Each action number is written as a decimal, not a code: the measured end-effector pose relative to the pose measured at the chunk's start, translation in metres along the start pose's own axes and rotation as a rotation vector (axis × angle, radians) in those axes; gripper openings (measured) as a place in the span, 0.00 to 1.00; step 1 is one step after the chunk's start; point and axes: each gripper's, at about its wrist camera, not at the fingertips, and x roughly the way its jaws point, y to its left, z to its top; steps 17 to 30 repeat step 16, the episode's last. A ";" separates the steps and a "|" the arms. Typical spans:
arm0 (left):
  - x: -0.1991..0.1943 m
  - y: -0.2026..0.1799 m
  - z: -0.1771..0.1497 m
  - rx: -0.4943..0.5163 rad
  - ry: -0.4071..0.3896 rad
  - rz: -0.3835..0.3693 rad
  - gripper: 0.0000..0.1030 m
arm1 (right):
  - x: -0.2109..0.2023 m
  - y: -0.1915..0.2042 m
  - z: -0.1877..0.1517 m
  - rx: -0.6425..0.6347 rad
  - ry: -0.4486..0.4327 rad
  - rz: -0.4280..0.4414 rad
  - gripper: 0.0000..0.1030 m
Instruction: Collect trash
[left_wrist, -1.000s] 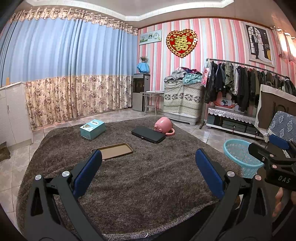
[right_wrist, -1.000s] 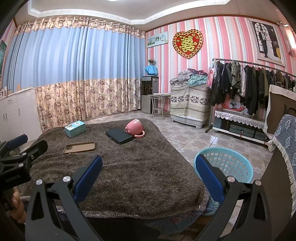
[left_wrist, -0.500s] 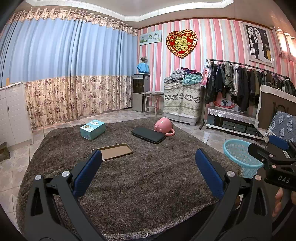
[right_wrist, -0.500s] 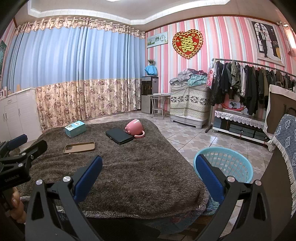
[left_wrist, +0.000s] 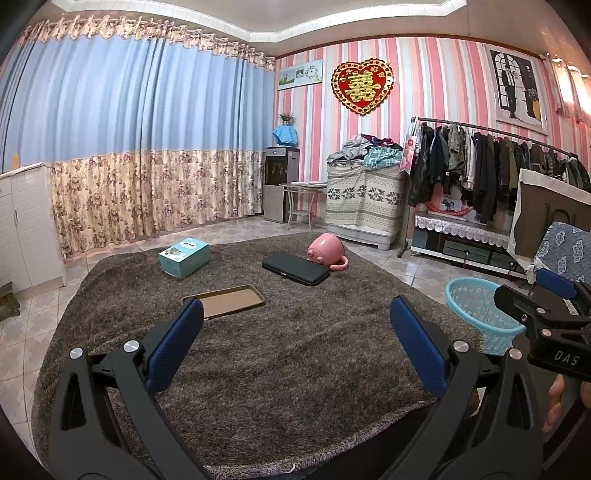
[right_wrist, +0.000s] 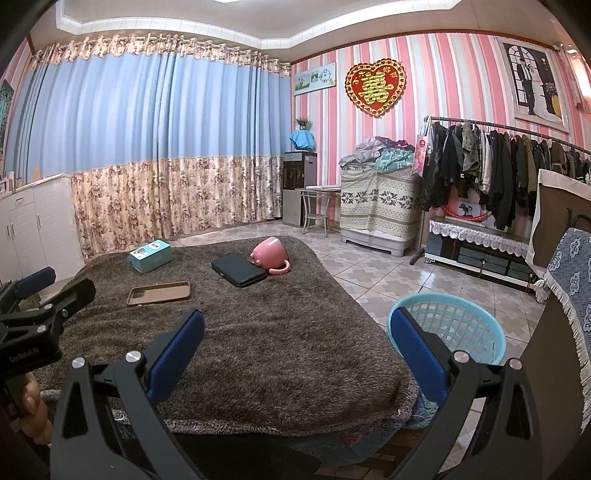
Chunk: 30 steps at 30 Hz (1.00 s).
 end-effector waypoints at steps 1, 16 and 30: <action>0.000 0.000 0.000 0.000 0.000 0.000 0.95 | 0.001 -0.001 0.000 0.000 0.000 0.000 0.96; -0.001 0.002 0.012 0.000 -0.002 -0.006 0.95 | 0.000 0.000 0.000 0.000 0.001 0.000 0.96; -0.001 0.002 0.012 0.000 -0.002 -0.006 0.95 | 0.000 0.000 0.000 0.000 0.001 0.000 0.96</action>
